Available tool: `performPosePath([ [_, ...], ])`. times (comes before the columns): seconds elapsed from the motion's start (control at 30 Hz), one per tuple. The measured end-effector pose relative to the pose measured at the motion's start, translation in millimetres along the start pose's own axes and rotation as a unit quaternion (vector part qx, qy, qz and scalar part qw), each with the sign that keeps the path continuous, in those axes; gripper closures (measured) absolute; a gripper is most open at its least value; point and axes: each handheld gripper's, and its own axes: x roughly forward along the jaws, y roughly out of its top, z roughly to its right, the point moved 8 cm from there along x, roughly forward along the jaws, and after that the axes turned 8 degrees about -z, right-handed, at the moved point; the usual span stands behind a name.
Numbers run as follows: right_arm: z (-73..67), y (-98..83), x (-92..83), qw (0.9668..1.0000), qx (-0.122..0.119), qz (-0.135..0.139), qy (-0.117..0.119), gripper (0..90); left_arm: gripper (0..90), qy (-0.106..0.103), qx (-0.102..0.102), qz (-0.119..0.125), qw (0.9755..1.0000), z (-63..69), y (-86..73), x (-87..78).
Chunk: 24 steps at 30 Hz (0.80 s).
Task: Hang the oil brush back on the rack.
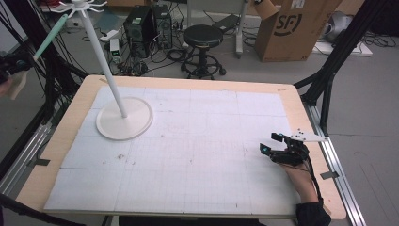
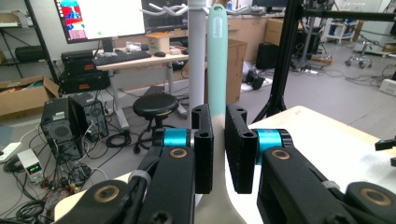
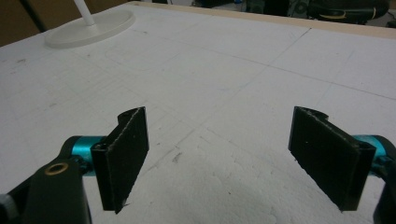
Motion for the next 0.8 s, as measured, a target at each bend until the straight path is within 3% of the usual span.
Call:
performPosePath([
  [0.5,0.1,0.2,-0.1,1.0,-0.001,0.001,0.0,19.4,80.7,0.006,-0.006,-0.002,1.0,-3.5,-9.7,14.3],
  [0.6,0.2,0.1,-0.1,1.0,0.0,0.0,0.0,19.4,67.2,-0.002,-0.013,0.005,0.9999,-1.4,-11.8,14.8],
  [0.7,0.1,0.0,0.0,1.0,0.001,0.0,0.0,19.4,52.0,-0.022,-0.004,0.006,0.9997,4.5,-18.9,16.4],
  [0.8,0.5,-0.4,0.3,1.0,-0.002,-0.002,-0.002,19.4,43.8,-0.041,-0.002,0.007,0.9991,12.5,-30.2,21.6],
])
